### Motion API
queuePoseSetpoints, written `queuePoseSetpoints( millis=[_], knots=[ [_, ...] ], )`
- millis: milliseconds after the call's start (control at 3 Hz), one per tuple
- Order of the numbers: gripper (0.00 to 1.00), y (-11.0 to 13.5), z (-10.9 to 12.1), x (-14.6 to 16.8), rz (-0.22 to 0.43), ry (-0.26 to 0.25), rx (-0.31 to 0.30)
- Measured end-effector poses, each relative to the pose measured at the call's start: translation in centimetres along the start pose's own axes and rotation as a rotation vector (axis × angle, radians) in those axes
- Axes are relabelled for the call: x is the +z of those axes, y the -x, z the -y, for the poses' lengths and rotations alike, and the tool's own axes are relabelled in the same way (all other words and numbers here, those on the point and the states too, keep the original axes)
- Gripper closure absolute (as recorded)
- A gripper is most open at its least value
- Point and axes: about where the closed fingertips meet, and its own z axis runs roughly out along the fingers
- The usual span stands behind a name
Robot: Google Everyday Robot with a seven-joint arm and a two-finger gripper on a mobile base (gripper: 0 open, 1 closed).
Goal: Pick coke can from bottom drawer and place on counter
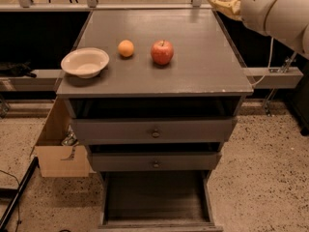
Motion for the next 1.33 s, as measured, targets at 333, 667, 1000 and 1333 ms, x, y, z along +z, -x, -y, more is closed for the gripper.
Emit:
queuePoseSetpoints(
  millis=[333, 667, 1000, 1333],
  knots=[
    [1.0, 0.1, -0.2, -1.1, 0.013, 0.005, 0.007],
    [1.0, -0.1, -0.2, -0.8, 0.019, 0.002, 0.007],
    [1.0, -1.9, -0.9, 1.6, 0.014, 0.012, 0.043],
    [1.0, -4.6, -2.0, 3.1, -0.02, 0.009, 0.115]
  ],
)
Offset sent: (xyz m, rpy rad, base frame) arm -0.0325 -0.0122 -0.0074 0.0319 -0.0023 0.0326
